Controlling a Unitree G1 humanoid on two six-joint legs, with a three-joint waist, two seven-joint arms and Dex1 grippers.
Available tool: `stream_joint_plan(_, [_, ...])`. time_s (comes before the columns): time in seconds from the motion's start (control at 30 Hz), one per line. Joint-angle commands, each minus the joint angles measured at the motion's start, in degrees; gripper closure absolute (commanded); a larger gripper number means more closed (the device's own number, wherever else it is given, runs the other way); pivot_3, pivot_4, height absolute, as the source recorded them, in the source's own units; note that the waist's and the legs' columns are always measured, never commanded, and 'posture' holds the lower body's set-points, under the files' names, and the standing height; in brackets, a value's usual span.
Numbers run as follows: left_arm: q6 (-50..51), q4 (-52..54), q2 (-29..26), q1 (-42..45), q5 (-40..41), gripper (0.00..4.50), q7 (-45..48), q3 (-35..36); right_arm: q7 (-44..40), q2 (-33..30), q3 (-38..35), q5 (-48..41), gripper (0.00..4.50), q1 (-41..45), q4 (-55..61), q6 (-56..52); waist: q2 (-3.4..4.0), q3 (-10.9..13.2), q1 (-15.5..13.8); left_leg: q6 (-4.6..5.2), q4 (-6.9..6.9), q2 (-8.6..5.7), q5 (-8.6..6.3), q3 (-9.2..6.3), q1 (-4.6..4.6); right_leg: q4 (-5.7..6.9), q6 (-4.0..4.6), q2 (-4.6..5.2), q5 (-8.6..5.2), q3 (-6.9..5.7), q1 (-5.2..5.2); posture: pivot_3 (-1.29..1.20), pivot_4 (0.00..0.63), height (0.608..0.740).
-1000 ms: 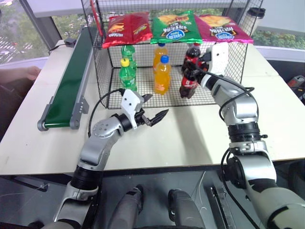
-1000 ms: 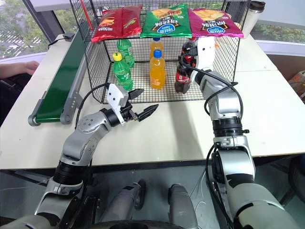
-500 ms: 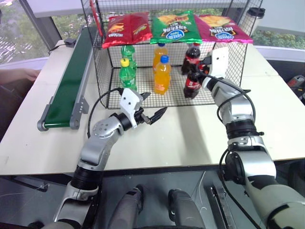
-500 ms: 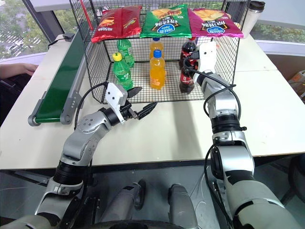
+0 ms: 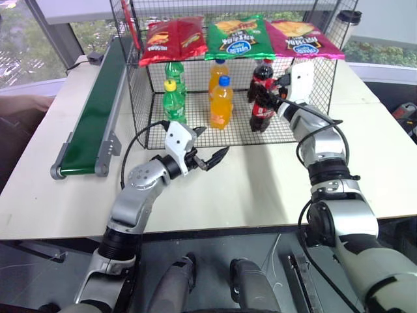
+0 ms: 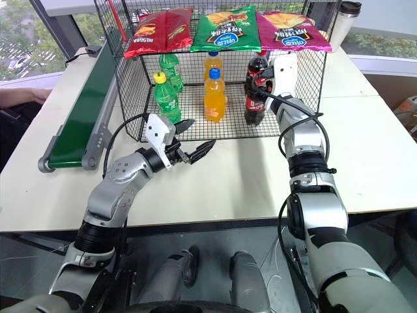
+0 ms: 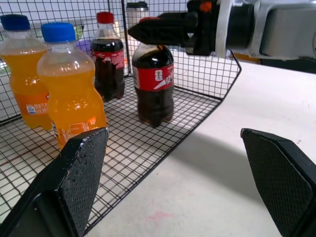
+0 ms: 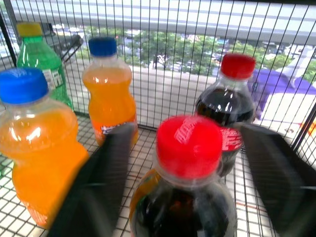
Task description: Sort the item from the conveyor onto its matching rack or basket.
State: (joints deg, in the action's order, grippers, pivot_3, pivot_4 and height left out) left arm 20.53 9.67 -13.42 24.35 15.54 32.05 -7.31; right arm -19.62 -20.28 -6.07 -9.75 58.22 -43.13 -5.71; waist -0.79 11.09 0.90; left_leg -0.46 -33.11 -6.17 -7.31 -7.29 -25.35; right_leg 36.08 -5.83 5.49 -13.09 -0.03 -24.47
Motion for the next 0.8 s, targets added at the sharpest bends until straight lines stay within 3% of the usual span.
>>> stream_joint_plan(0.03, [-1.11,2.52,0.11,-0.26,-0.03,0.00,-0.22,0.04,0.31,-0.69,-1.21,0.23,0.05,1.95,1.17,1.40,0.00,0.00,0.01,0.00,0.00,0.00,0.00,0.00,0.00,0.00,0.00,0.00,0.00,0.00,0.00,0.00,0.150,0.738])
stream_joint_plan(0.2, [-1.09,2.46,0.14,-0.32,-0.20,0.00,-0.28,-0.07,0.99,-1.43,-1.35,0.74,0.05,1.57,2.00,0.88,0.00,0.00,-0.02,0.00,0.00,0.00,0.00,0.00,0.00,0.01,0.00,0.00,0.00,0.01,0.00,0.00,0.150,0.738])
stream_joint_plan(0.37, [-0.90,2.58,-0.10,-0.54,-0.13,0.00,-0.15,0.02,-0.10,-3.64,-1.49,-0.15,0.05,-3.28,11.57,-4.72,0.00,0.00,-0.17,-0.01,-0.01,0.00,0.00,0.00,0.00,0.01,0.00,0.00,0.00,0.02,0.00,0.00,0.150,0.738])
stream_joint_plan(0.57, [-1.05,2.20,-0.87,-1.59,-0.33,0.00,-0.04,0.38,-5.70,-6.82,-2.40,-5.61,0.05,-14.47,31.36,-16.79,0.00,-0.01,-0.21,0.00,-0.02,0.00,0.00,0.00,0.00,0.02,0.00,0.02,0.00,0.02,0.01,0.00,0.150,0.738])
stream_joint_plan(0.8, [-2.48,1.82,-3.43,-5.58,-1.92,0.00,0.11,0.82,-14.78,-6.03,-1.23,-15.73,0.05,-30.21,47.84,-27.07,0.08,-0.06,-0.16,0.00,-0.03,0.04,-0.01,0.00,0.04,0.04,0.19,0.02,-0.11,0.03,0.03,0.00,0.150,0.738])
